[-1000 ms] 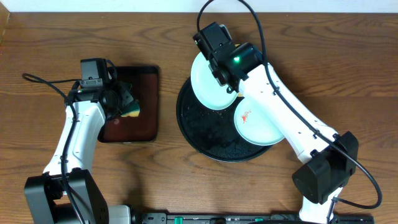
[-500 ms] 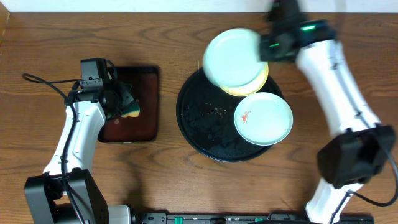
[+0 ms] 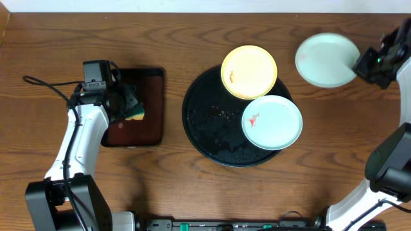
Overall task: Clean dirty plates on tray and stack at the side
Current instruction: 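Lift the green plate with the right gripper and place it at the right side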
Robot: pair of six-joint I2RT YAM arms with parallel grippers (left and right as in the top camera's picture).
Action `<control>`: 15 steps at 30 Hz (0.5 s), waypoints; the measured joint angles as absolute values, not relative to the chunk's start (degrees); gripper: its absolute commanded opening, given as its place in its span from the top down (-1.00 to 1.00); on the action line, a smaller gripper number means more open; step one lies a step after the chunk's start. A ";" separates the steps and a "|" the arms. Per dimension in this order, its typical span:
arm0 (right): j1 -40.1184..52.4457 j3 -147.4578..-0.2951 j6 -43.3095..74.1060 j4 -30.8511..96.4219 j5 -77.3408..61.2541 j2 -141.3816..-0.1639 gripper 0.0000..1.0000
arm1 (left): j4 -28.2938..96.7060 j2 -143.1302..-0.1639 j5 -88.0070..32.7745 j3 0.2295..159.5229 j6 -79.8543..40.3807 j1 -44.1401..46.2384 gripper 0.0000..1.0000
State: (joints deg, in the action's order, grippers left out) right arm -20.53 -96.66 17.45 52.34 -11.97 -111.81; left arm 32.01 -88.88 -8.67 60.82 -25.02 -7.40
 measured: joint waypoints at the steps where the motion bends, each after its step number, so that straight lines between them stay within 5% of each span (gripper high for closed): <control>1: -20.93 -94.50 17.89 50.68 -11.49 -111.79 0.98 | 31.94 -88.88 -8.67 60.80 -25.02 -7.40 0.85; 4: -21.58 -88.62 19.16 46.35 -10.33 -111.79 0.94 | 31.90 -88.88 -8.67 60.80 -25.02 -7.40 0.85; 9: -21.76 -84.14 20.47 43.59 -9.80 -111.79 0.48 | 31.92 -88.88 -8.67 60.75 -25.02 -7.40 0.85; 15: -21.82 -84.14 19.38 42.87 -11.42 -111.79 0.35 | 31.92 -88.88 -8.67 60.75 -25.02 -7.40 0.85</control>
State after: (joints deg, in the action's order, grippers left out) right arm -21.82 -84.14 19.38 42.87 -11.42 -111.79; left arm 31.92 -88.88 -8.67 60.75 -25.02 -7.40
